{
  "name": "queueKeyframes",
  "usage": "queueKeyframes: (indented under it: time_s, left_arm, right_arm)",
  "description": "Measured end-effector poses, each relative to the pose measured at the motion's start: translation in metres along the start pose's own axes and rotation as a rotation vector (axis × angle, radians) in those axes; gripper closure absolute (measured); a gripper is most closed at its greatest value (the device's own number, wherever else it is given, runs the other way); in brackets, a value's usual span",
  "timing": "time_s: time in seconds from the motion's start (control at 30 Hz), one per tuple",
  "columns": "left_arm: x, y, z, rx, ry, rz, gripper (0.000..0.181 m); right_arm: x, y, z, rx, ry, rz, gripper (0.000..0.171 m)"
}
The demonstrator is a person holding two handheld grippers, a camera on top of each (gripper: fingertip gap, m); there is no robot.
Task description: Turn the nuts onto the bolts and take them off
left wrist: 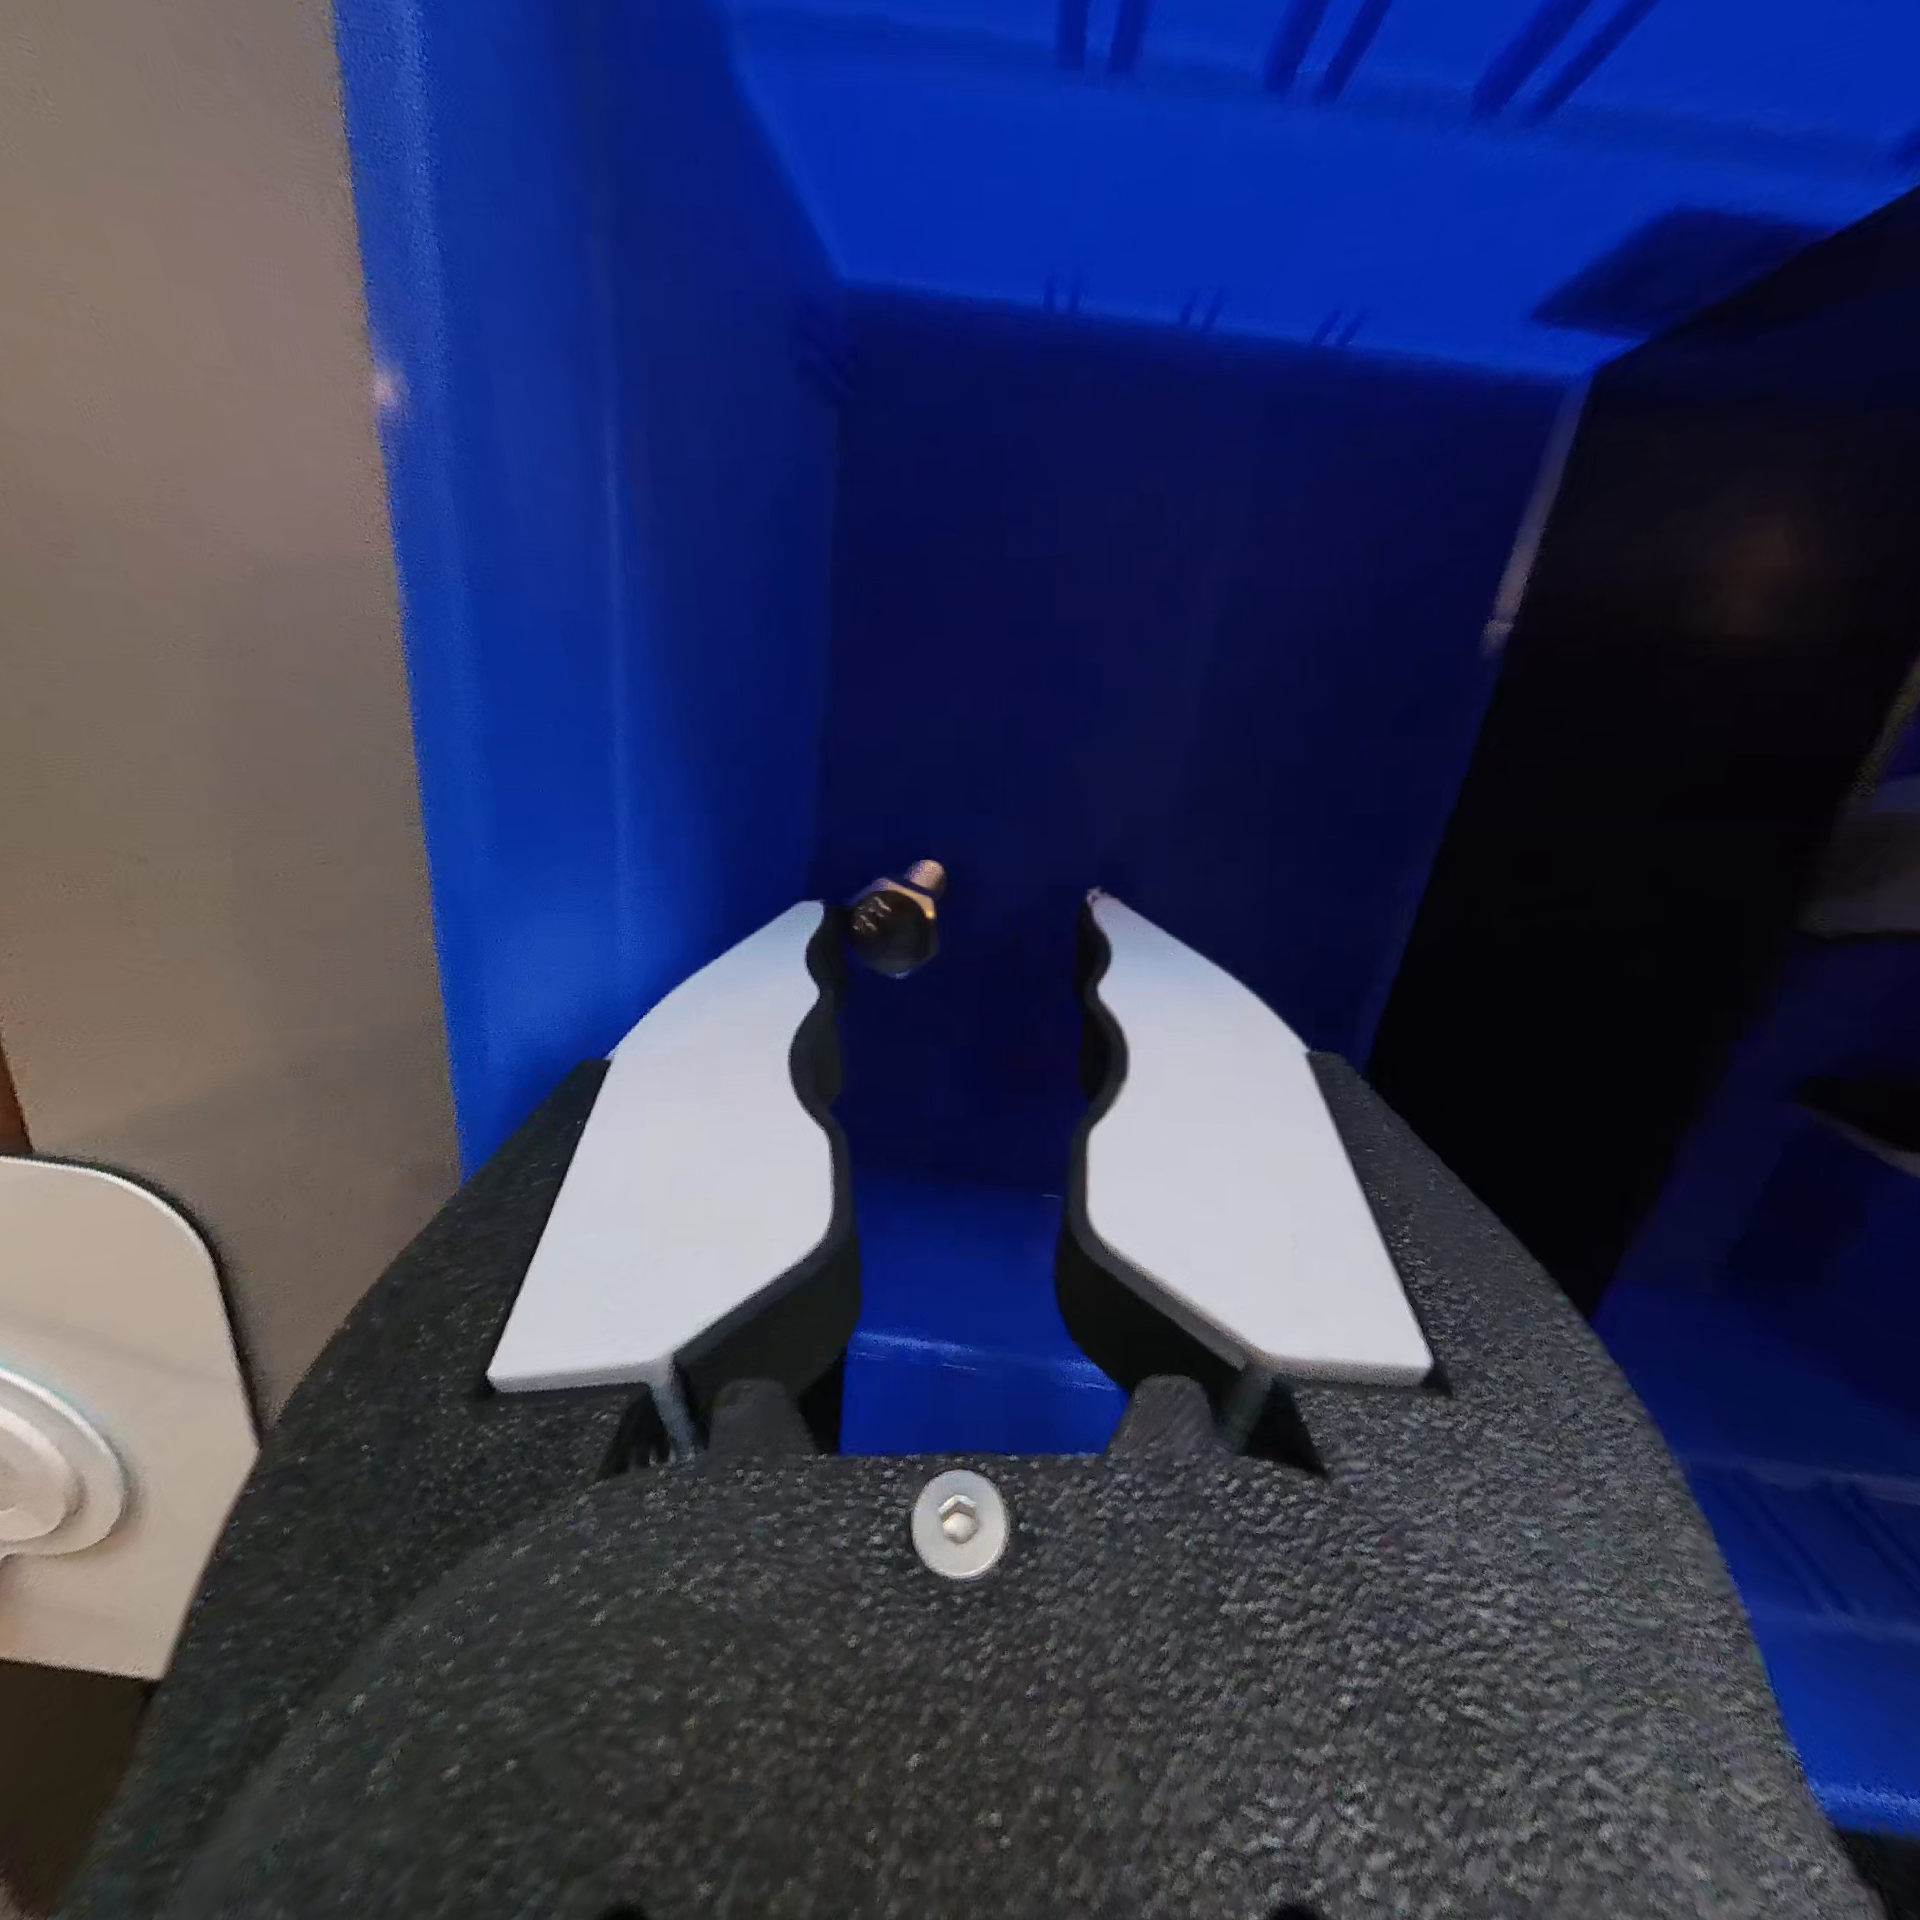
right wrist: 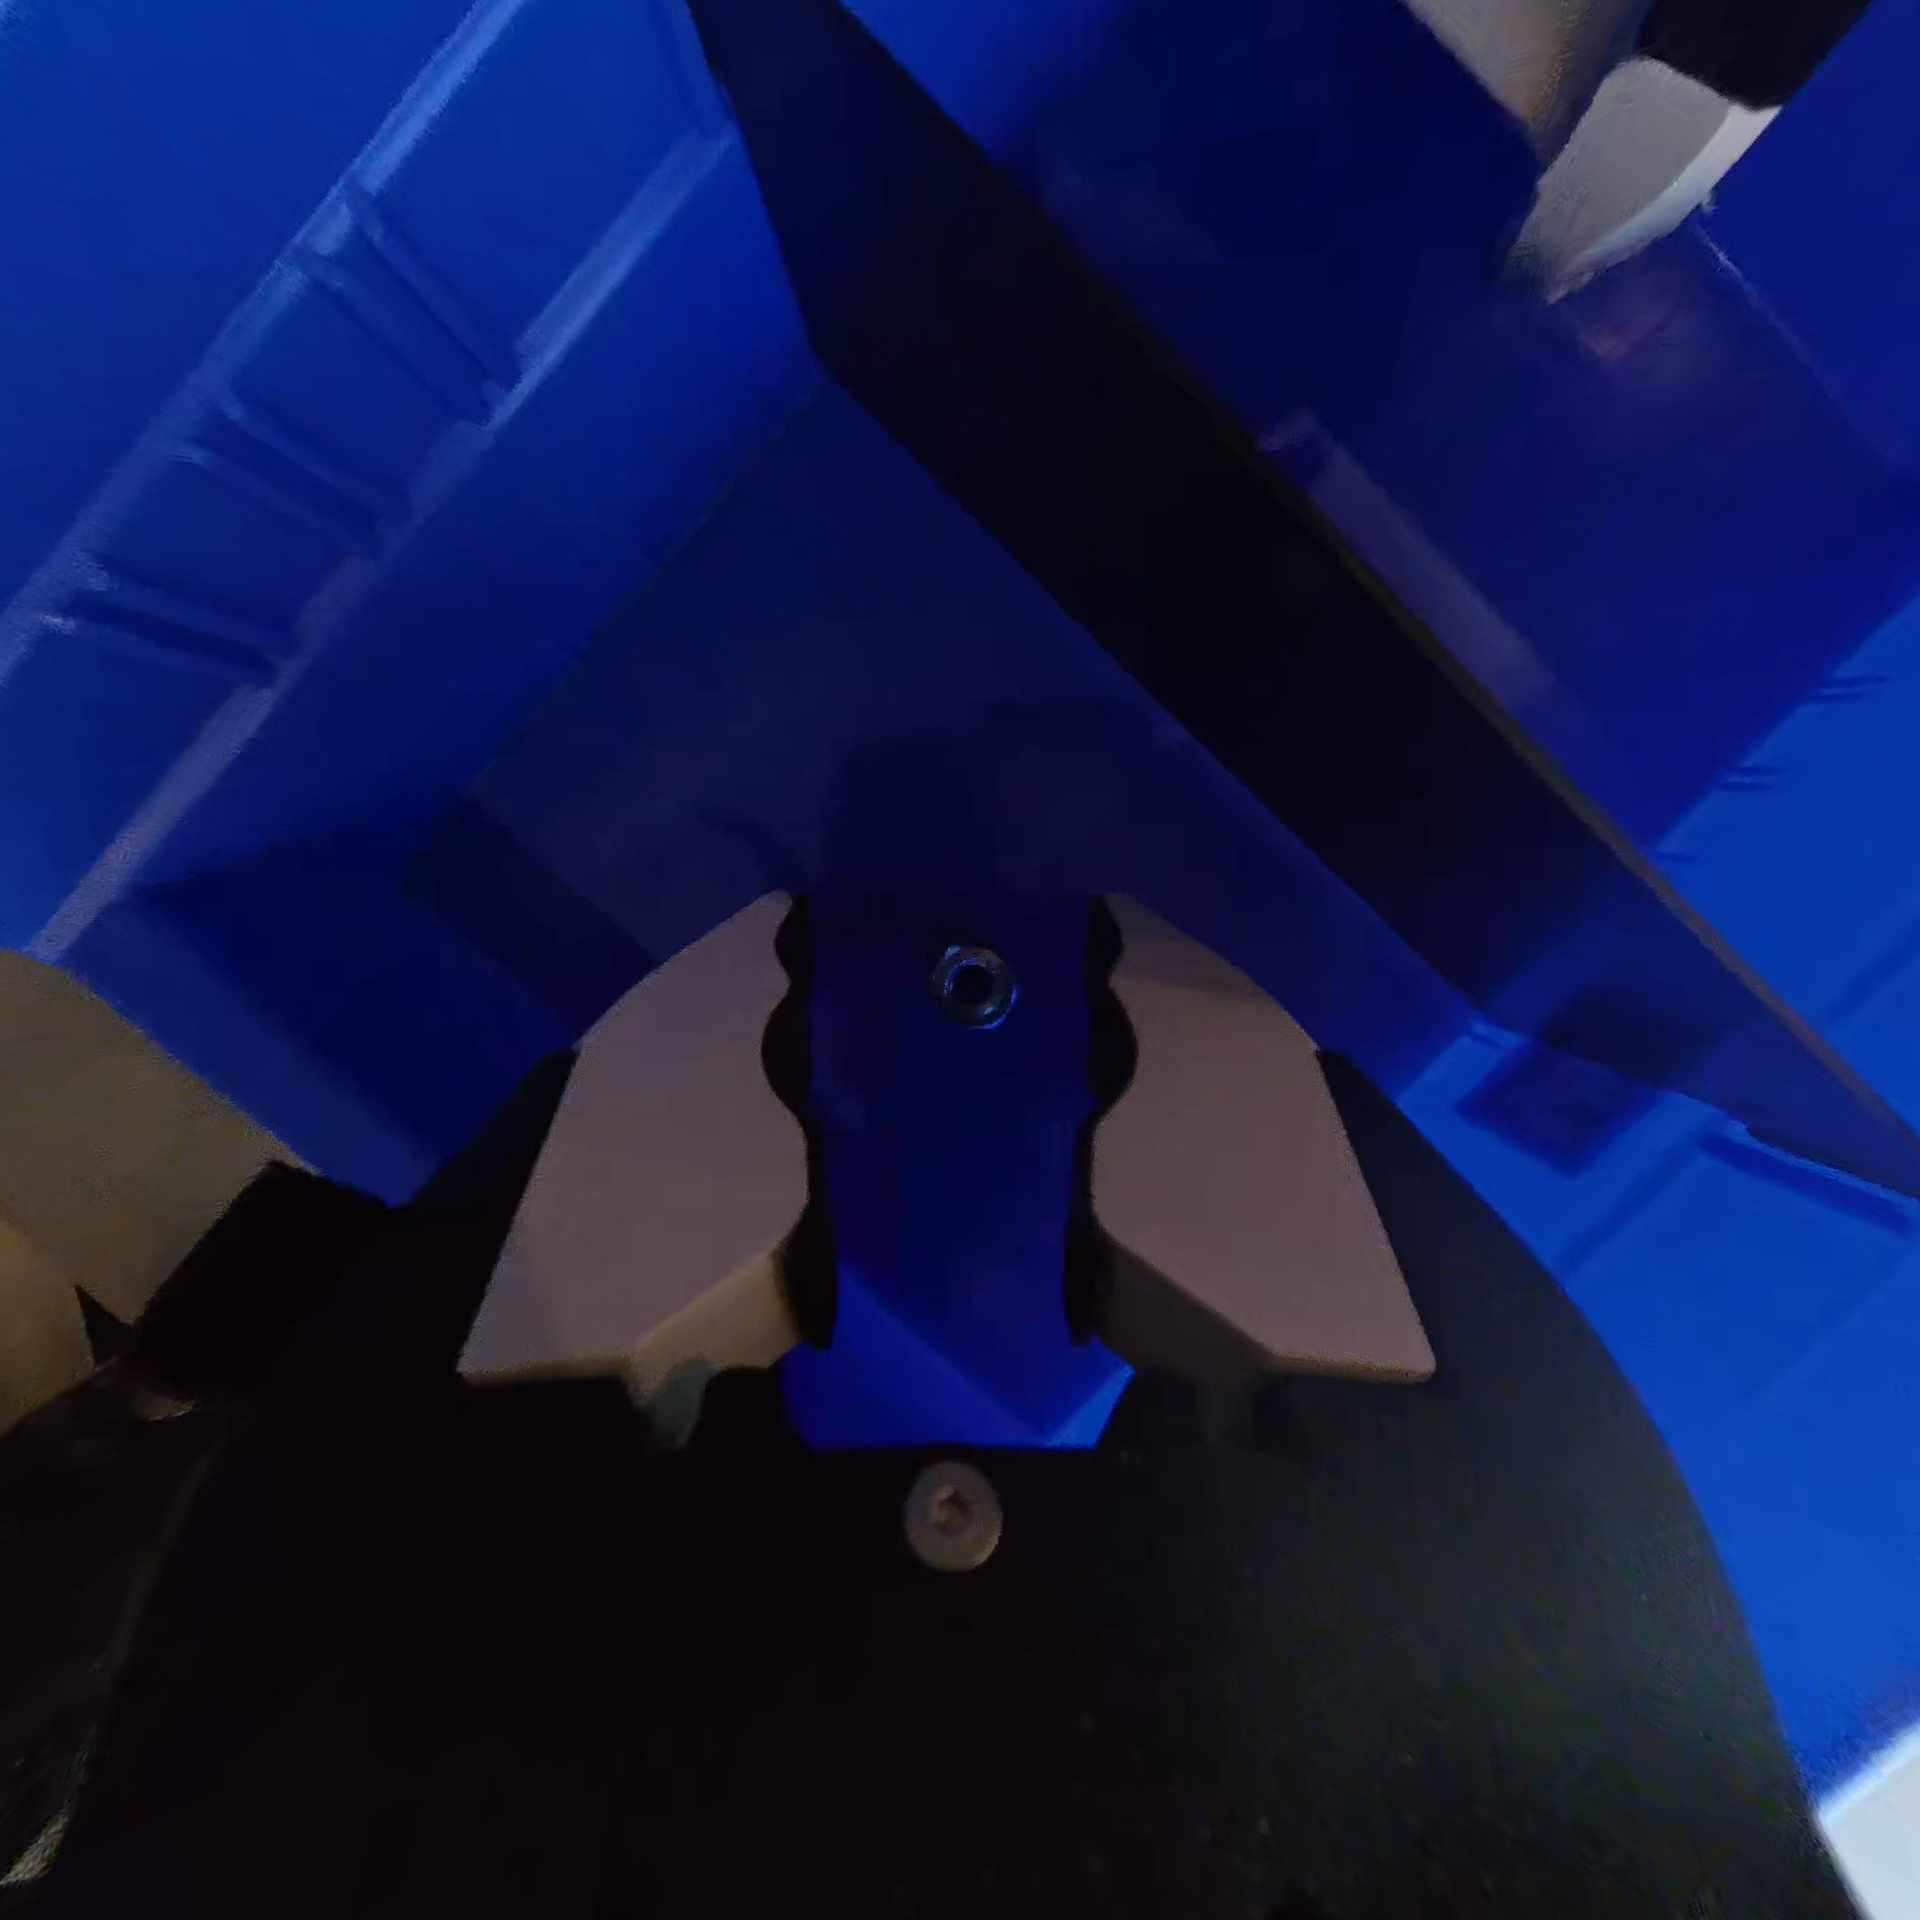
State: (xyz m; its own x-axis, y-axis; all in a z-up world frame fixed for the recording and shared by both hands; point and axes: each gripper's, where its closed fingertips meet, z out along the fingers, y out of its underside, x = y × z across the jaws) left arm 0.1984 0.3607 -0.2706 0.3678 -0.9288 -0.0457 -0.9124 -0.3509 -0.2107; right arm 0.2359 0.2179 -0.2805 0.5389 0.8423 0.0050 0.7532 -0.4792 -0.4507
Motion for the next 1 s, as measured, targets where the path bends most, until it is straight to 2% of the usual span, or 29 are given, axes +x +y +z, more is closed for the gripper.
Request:
queueKeyframes:
  time_s: [0.13,0.23,0.37,0.53,0.67,0.7,0.77,0.83,0.87,0.93,1.0]
  left_arm:
    - [0.003,-0.005,-0.019,0.097,0.008,-0.008,0.13]
    - [0.004,-0.014,-0.048,0.257,-0.003,-0.036,0.12]
    - [0.01,-0.026,-0.106,0.565,0.006,-0.103,0.097]
    - [0.02,-0.021,-0.201,1.051,-0.009,-0.162,0.063]
    - [0.034,0.014,-0.269,1.355,-0.135,-0.127,0.062]
    - [0.039,0.025,-0.284,1.42,-0.168,-0.12,0.069]
    - [0.055,0.049,-0.311,1.539,-0.187,-0.103,0.104]
    - [0.071,0.076,-0.34,1.693,-0.168,-0.102,0.131]
    - [0.077,0.092,-0.353,1.759,-0.177,-0.105,0.151]
    - [0.085,0.123,-0.368,1.817,-0.244,-0.12,0.179]
    - [0.088,0.155,-0.379,1.842,-0.357,-0.143,0.181]
  right_arm:
    - [0.003,-0.003,-0.014,0.055,0.035,0.009,0.115]
    - [0.005,-0.009,-0.029,0.126,0.062,0.019,0.111]
    - [0.005,-0.02,-0.052,0.236,0.105,0.017,0.106]
    - [0.001,-0.037,-0.079,0.392,0.151,0.015,0.108]
    - [-0.009,-0.054,-0.1,0.533,0.164,0.002,0.11]
    - [-0.013,-0.059,-0.105,0.575,0.165,-0.008,0.11]
    - [-0.021,-0.07,-0.116,0.669,0.165,-0.031,0.112]
    - [-0.03,-0.081,-0.126,0.764,0.151,-0.052,0.117]
    - [-0.035,-0.086,-0.13,0.81,0.143,-0.06,0.118]
    - [-0.044,-0.096,-0.14,0.909,0.129,-0.088,0.123]
    - [-0.056,-0.105,-0.149,0.997,0.107,-0.133,0.125]
